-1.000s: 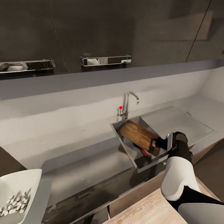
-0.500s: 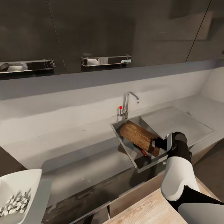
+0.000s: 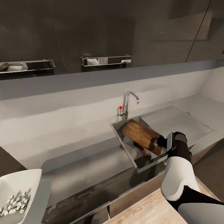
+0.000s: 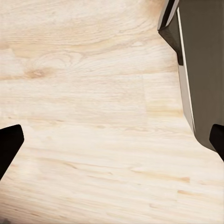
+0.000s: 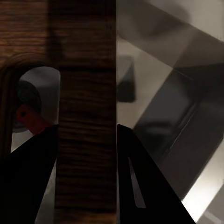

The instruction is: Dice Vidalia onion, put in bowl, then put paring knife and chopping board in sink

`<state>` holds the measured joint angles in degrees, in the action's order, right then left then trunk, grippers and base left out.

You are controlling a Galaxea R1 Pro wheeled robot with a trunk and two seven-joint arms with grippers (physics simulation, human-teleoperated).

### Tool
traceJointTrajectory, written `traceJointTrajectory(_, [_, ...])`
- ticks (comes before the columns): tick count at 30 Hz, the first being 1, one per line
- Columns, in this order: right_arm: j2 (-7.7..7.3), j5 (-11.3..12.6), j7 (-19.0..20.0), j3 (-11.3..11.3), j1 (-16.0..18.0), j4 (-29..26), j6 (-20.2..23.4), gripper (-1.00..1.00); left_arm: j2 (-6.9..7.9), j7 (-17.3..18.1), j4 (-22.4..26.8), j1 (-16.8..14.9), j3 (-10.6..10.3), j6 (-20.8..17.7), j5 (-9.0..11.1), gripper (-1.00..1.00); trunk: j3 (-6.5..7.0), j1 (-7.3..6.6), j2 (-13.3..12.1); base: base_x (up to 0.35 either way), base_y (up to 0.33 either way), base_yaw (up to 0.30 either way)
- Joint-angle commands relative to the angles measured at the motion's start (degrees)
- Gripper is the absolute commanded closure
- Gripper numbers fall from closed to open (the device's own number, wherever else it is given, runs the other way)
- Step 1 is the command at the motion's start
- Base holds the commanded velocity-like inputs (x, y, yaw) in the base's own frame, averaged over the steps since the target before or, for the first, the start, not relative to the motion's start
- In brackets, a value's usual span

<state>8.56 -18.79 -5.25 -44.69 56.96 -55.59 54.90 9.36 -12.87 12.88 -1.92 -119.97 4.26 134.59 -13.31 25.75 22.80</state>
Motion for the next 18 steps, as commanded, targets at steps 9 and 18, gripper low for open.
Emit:
traceJointTrajectory(9, [0.05,5.56,-4.94,-0.12,0.08,-0.05,-0.2,1.0,0.07,-0.31,0.31,-0.11,-0.44,0.47,0.41,-1.0,-0.12,0.04,0.12,0.0,0.0,0.0])
traceJointTrajectory(18, [0.05,8.71,-7.06,0.26,0.08,1.76,-0.34,1.0,0.05,-0.31,0.31,-0.11,-0.44,0.42,0.41,-1.0,-0.12,0.04,0.12,0.0,0.0,0.0])
